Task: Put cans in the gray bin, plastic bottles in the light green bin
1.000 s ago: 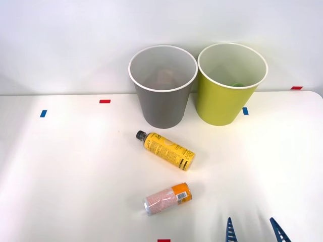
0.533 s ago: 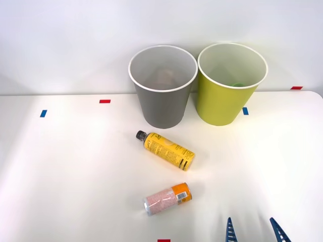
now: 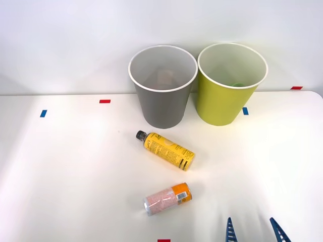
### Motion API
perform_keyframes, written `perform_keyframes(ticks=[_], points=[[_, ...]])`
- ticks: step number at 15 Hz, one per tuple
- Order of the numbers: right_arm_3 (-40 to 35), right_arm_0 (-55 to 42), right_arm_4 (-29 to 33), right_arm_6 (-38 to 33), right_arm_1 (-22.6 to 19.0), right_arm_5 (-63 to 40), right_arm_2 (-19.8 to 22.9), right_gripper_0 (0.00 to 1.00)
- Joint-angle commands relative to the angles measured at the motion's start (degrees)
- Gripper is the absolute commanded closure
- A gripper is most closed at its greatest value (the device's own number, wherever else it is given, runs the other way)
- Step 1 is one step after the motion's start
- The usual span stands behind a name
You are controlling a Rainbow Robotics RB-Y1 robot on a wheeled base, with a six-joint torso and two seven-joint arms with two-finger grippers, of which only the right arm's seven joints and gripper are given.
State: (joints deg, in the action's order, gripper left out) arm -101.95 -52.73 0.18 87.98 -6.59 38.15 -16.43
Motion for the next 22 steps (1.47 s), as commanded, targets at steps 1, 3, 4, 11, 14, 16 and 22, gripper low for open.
perform_keyframes(ticks=[1, 3, 4, 11, 14, 16, 22], points=[[0.0, 0.0, 0.0, 0.0, 0.0, 0.0, 0.0, 0.00], [0.0, 0.0, 0.0, 0.0, 0.0, 0.0, 0.0, 0.00], [0.0, 0.0, 0.0, 0.0, 0.0, 0.0, 0.0, 0.00], [0.0, 0.0, 0.0, 0.0, 0.0, 0.0, 0.0, 0.00], [0.0, 0.0, 0.0, 0.0, 0.0, 0.0, 0.0, 0.00], [0.0, 0.0, 0.0, 0.0, 0.0, 0.0, 0.0, 0.00], [0.0, 0.0, 0.0, 0.0, 0.0, 0.0, 0.0, 0.00]])
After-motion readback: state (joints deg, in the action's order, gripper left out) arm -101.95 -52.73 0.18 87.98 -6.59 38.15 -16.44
